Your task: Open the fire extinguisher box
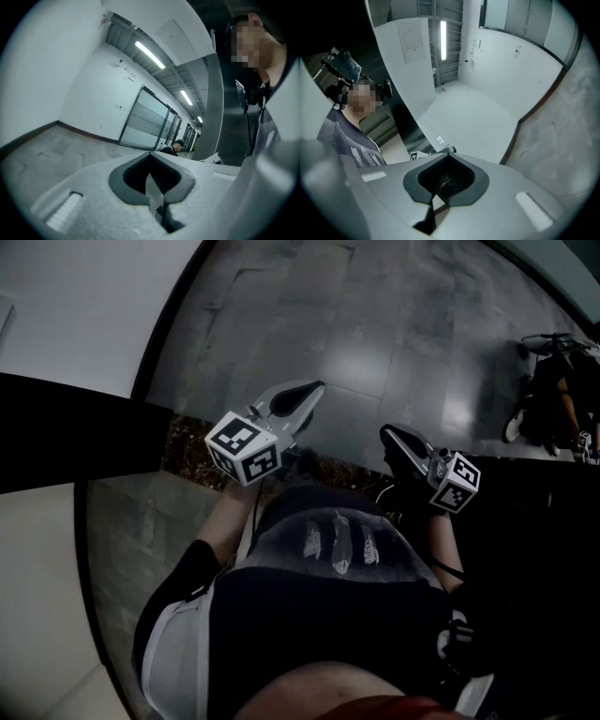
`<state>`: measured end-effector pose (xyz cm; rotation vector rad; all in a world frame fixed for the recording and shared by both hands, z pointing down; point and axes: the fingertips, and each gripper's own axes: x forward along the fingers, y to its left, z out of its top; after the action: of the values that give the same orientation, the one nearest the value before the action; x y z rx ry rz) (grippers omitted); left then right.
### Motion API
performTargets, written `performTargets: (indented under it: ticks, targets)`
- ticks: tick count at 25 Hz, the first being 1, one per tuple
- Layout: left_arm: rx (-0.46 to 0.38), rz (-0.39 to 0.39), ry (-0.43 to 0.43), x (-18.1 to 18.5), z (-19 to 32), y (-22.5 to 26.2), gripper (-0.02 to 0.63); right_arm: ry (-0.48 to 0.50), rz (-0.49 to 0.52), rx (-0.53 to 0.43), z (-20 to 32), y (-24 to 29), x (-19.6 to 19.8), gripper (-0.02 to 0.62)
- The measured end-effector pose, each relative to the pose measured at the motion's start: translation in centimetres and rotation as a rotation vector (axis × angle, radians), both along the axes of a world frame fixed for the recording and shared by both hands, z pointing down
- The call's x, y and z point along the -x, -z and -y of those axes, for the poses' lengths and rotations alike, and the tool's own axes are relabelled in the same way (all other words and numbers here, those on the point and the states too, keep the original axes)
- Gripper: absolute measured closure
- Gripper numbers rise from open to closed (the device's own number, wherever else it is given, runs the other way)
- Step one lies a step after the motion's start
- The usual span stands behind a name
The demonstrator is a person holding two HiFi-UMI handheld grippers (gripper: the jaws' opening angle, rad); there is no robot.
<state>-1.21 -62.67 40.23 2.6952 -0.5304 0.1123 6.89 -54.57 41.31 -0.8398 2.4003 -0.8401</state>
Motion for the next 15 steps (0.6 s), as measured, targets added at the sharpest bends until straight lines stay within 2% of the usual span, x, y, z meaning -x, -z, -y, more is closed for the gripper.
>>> performTargets:
  ticks: [3, 6, 10, 15]
  targets:
    - [0.041, -0.001, 0.057, 5.3, 8.0, 0.2, 0.607, -0.026, -0.078, 0.025, 8.3, 2.7, 4.6, 0.595]
    - [0.029, 0.037, 0.098, 9.1, 12.4, -0.4, 0.607, -0.071, -0.105, 0.016, 12.5, 4.0, 7.4, 0.595]
    - [0.030, 0.040, 0.100, 10.3, 15.2, -1.4, 0.607, -0.122, -0.134, 0.072, 14.2, 3.1, 8.5, 0.595]
    - [0.025, 0.022, 0.019, 9.0, 16.4, -2.2, 0.607, -0.174, -0.155, 0.086, 14.3, 2.1, 7.8, 0.595]
